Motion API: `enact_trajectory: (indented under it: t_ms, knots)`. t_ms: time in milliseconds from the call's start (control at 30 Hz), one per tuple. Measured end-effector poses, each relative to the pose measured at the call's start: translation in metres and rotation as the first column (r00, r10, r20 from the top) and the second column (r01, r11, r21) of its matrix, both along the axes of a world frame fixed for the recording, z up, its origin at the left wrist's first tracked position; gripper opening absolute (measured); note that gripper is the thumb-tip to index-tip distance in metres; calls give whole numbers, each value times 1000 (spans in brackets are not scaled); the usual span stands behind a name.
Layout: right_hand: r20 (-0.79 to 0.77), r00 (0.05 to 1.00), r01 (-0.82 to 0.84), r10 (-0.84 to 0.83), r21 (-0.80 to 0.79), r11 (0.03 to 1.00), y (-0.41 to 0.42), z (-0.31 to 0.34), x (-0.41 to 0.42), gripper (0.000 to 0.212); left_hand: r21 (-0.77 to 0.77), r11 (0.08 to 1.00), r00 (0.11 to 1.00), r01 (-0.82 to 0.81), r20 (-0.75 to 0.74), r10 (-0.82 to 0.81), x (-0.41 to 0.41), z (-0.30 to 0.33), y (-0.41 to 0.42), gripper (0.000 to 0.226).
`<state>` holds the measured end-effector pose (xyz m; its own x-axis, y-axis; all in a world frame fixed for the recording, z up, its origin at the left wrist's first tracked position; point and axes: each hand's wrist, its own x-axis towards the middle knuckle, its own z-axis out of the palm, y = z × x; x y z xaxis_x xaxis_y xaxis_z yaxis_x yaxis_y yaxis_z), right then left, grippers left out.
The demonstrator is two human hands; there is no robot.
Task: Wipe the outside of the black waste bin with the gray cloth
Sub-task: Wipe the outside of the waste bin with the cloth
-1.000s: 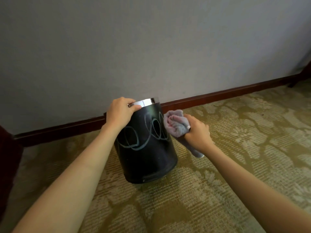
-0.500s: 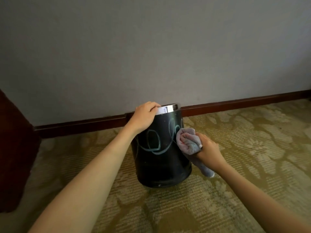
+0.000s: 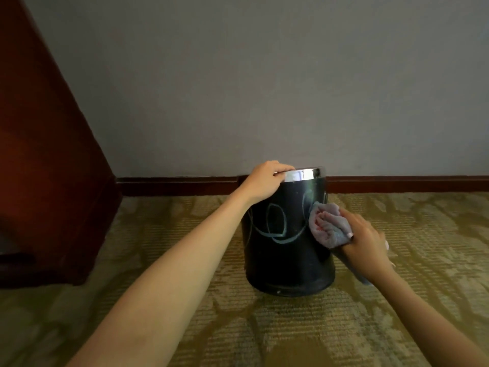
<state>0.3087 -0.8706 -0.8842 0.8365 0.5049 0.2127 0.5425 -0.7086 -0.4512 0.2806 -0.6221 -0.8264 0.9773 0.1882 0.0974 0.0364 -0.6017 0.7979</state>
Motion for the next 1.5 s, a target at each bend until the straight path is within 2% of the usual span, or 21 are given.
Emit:
enact_trajectory:
  t_ms: [200,367,533,667,800,933,1067,1200,1367,1433,1500]
  knots:
    - [283,955,99,-92,-8,995,12,15,5,59,36,998,999,49,19,-50,7,-4,-10,32]
    - [448,891,150,-77,-130,980,19,22,9,67,73,996,998,53,17,-55,10,-3,-16,32]
    - [433,893,-17,126,-247,969,0,-12,-13,68,82,997,999,-12,45,8,10,-2,-15,27]
    - [354,899,-119,259,-370,921,-23,-38,-36,61,86,995,998,-55,47,51,10,-1,-10,27]
    - [359,907,-97,220,-330,939,-18,-22,-32,49,100,993,997,-59,53,54,11,0,-15,27]
    - [394,917,7,65,-179,984,10,13,-12,59,123,991,998,-44,49,38,9,5,-19,26]
    - [446,895,53,-29,-42,998,28,28,0,58,124,991,999,-53,15,51,10,5,-28,22]
    - [473,880,5,51,-116,993,10,-3,-17,61,86,988,992,-126,42,122,12,4,-36,24]
    - [448,848,-142,283,-323,936,-25,-39,-42,53,54,985,986,-162,42,160,13,8,-36,27]
    - [424,858,-151,290,-332,931,-24,-32,-38,51,64,986,988,-152,40,149,12,9,-35,27]
    - [400,891,-104,214,-279,955,-14,-18,-29,59,79,987,990,-137,30,135,11,10,-35,26]
